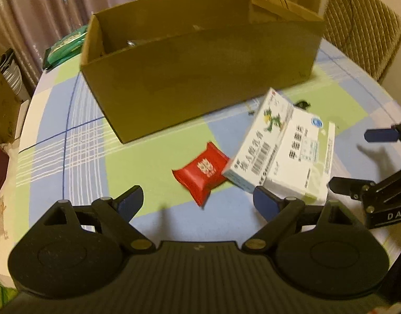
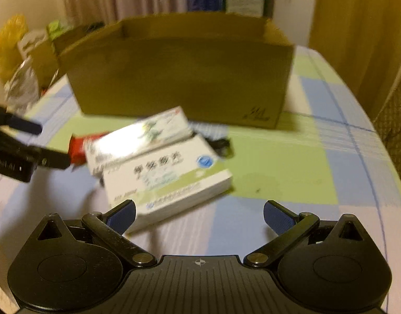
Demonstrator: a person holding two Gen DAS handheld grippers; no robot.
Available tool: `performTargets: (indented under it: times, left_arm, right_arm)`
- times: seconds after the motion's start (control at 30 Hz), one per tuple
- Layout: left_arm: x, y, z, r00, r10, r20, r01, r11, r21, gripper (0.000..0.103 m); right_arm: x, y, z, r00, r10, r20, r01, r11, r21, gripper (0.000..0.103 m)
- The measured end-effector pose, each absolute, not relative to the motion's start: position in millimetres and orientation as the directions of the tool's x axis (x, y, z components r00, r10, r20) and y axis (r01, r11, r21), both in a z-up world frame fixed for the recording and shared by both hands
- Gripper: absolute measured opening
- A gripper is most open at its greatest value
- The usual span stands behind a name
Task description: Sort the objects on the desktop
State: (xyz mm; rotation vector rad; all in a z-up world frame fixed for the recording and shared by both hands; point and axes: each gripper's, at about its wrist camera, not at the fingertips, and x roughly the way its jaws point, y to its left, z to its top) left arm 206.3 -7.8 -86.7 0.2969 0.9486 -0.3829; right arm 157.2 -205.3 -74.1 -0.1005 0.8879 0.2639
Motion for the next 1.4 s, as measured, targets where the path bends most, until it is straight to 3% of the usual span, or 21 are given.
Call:
performTargets:
  times: [0.27, 0.57, 0.83, 1.07, 1.23, 1.4]
  left_arm:
    - [207.9, -24.0, -106.8, 0.5, -0.184, -0.846, 0.509, 0.853, 0.115, 0.088]
    - [220.7, -32.4, -118.8, 0.548, -0.128, -0.826, 0.455, 0.875, 0.166, 0.088]
    - [221.8, -42.2, -118.6, 0.527, -0.199, -0.826, 0.517, 0.847, 0.126, 0.088]
    - [202.1, -53.2, -114.9, 0.483, -0.277, -0.83, 0.589, 0.805, 0.074, 0.088]
    - [201.1, -47.7, -107.6, 0.502, -0.27, -0.822, 0.568, 0.819, 0.078, 0.088]
    - [206.8, -28.3, -98.3, 0.532, -0.227, -0.816, 0.498, 0.863, 0.085, 0.088]
  right_arm:
    - [163.7, -217.6, -80.0, 0.615, 0.082, -0.785, -0.205, 0.977, -0.059, 0.101]
    - [179.0, -233.5, -82.7, 0.624, -0.009, -0.781, -0.149, 0.98, -0.131, 0.101]
    - [193.7, -239.1, -82.8, 0.625, -0.023, -0.78, -0.135, 0.981, -0.137, 0.101]
    - [208.0, -244.8, -81.7, 0.636, -0.028, -0.771, -0.11, 0.986, -0.127, 0.101]
    - [196.3, -248.5, -67.7, 0.664, -0.01, -0.748, -0.082, 0.993, -0.086, 0.101]
    - [172.6, -232.5, -55.4, 0.651, 0.141, -0.746, -0.134, 0.989, 0.069, 0.101]
